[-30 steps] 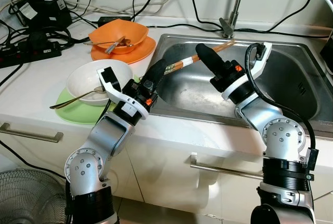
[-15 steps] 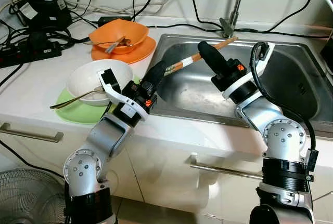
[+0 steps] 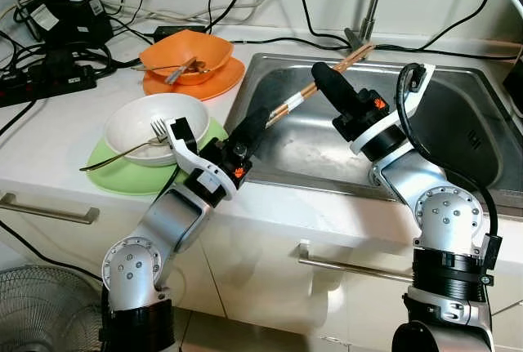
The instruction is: Kitchen organization
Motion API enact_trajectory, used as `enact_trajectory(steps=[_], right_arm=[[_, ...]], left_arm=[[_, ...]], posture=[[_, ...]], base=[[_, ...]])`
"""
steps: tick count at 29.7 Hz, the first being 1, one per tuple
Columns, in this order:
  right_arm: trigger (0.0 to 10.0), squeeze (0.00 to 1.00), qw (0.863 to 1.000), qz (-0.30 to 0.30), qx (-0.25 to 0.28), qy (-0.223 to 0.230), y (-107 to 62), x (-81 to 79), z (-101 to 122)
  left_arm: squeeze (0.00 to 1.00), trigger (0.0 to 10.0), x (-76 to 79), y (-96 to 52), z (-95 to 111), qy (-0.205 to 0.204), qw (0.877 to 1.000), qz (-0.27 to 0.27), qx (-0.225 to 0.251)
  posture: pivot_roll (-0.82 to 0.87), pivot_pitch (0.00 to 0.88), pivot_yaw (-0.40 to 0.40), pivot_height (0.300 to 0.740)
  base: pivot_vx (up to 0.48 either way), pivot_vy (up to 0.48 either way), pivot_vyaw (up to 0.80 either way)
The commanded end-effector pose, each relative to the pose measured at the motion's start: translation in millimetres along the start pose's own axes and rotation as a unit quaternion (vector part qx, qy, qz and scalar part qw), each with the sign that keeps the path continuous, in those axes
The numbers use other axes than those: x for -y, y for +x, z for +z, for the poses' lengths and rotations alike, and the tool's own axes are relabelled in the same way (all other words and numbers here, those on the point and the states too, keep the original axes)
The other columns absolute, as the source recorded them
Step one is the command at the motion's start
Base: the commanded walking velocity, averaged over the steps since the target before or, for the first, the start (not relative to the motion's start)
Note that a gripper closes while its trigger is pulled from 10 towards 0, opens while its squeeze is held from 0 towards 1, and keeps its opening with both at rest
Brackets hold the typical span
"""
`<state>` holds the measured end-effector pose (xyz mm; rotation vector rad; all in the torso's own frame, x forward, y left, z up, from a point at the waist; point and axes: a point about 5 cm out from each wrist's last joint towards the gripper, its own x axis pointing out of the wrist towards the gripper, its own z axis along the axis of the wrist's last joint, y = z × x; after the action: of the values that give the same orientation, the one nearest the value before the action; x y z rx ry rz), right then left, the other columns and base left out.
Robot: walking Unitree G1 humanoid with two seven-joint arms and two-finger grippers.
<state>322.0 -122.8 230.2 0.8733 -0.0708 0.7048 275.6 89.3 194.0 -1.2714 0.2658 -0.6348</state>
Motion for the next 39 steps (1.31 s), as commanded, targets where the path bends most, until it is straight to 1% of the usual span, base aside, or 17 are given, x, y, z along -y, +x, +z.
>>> enact_trajectory(steps=[1,13,17,19,22,23,26,27,28,31,33,34,35,36,37,38,39], right_arm=[[0.0,0.00,1.000,-0.009,0.005,-0.021,3.5,-2.7,4],[0.0,0.00,0.997,-0.061,0.029,-0.039,6.3,9.0,11],[0.0,0.00,0.990,-0.109,0.050,-0.067,5.8,20.6,18],[0.0,0.00,0.982,-0.146,0.065,-0.103,3.7,29.8,28],[0.0,0.00,0.980,-0.150,0.068,-0.108,3.4,31.2,30],[0.0,0.00,0.973,-0.172,0.077,-0.134,1.9,37.4,37],[0.0,0.00,0.960,-0.198,0.073,-0.186,0.8,45.0,43],[0.0,0.00,0.951,-0.204,0.060,-0.227,1.3,47.5,43],[0.0,0.00,0.947,-0.208,0.054,-0.239,1.4,48.7,42],[0.0,0.00,0.944,-0.212,0.041,-0.250,2.3,51.4,37],[0.0,0.00,0.943,-0.213,0.037,-0.255,2.5,52.2,35],[0.0,0.00,0.938,-0.211,0.022,-0.273,3.2,53.8,30],[0.0,0.00,0.932,-0.206,0.007,-0.297,3.8,54.2,26],[0.0,0.00,0.928,-0.201,-0.004,-0.314,4.1,54.4,23],[6.2,0.00,0.911,-0.189,-0.055,-0.364,3.9,57.8,9],[6.2,0.00,0.911,-0.189,-0.055,-0.364,3.9,57.8,9],[10.0,0.00,0.904,-0.183,-0.069,-0.380,3.4,58.6,5]], left_arm=[[1.00,10.0,0.4,2.6,-11,0.006,1.000,0.007,-0.027],[1.00,10.0,0.9,0.3,-7,0.017,1.000,0.016,-0.017],[1.00,10.0,1.3,0.3,-7,0.027,0.999,0.018,-0.020],[1.00,10.0,1.0,0.4,-7,0.038,0.999,0.026,-0.023],[1.00,10.0,0.9,0.4,-7,0.040,0.999,0.028,-0.022],[1.00,10.0,0.0,0.6,-8,0.056,0.997,0.039,-0.026],[1.00,10.0,-1.9,0.1,-6,0.100,0.993,0.063,-0.026],[1.00,10.0,-3.8,-0.7,-7,0.149,0.985,0.080,-0.038],[1.00,10.0,-4.7,-1.1,-7,0.171,0.980,0.088,-0.042],[1.00,10.0,-6.0,-1.6,-8,0.208,0.971,0.100,-0.055],[1.00,10.0,-6.5,-1.7,-9,0.217,0.969,0.103,-0.059],[1.00,10.0,-9.5,-2.3,-10,0.255,0.957,0.117,-0.072],[0.96,10.0,-11.0,-2.4,-11,0.290,0.945,0.125,-0.083],[0.96,10.0,-12.1,-2.6,-12,0.314,0.936,0.130,-0.090],[0.05,10.0,-13.5,-3.0,-16,0.350,0.920,0.134,-0.110],[0.05,10.0,-13.5,-3.0,-16,0.350,0.920,0.134,-0.110],[0.00,10.0,-14.1,-3.1,-17,0.362,0.915,0.136,-0.116]], posture=[[-0.07,0.009,0.062,0.740],[-0.07,0.005,0.058,0.740],[-0.07,0.005,0.059,0.740],[-0.07,0.005,0.059,0.740],[-0.06,0.005,0.060,0.740],[-0.06,0.006,0.060,0.740],[-0.06,0.007,0.058,0.740],[-0.06,0.008,0.057,0.740],[-0.06,0.008,0.057,0.740],[-0.06,0.009,0.054,0.740],[-0.06,0.009,0.054,0.740],[-0.05,0.010,0.052,0.740],[-0.05,0.010,0.051,0.740],[-0.05,0.010,0.051,0.740],[-0.05,0.011,0.051,0.740],[-0.05,0.011,0.051,0.740],[-0.05,0.011,0.051,0.740]], base=[[0.000,0.000,0.00],[0.000,0.000,0.00],[0.000,0.000,0.00],[0.000,0.000,0.00],[0.000,0.000,0.00],[0.000,0.000,0.00],[0.000,0.000,0.00],[0.000,0.000,0.00],[0.000,0.000,0.00],[0.000,0.000,0.00],[0.000,0.000,0.00],[0.000,0.000,0.00],[0.000,0.000,0.00],[0.000,0.000,0.00],[0.000,0.000,0.00],[0.000,0.000,0.00],[0.000,0.000,0.00]])
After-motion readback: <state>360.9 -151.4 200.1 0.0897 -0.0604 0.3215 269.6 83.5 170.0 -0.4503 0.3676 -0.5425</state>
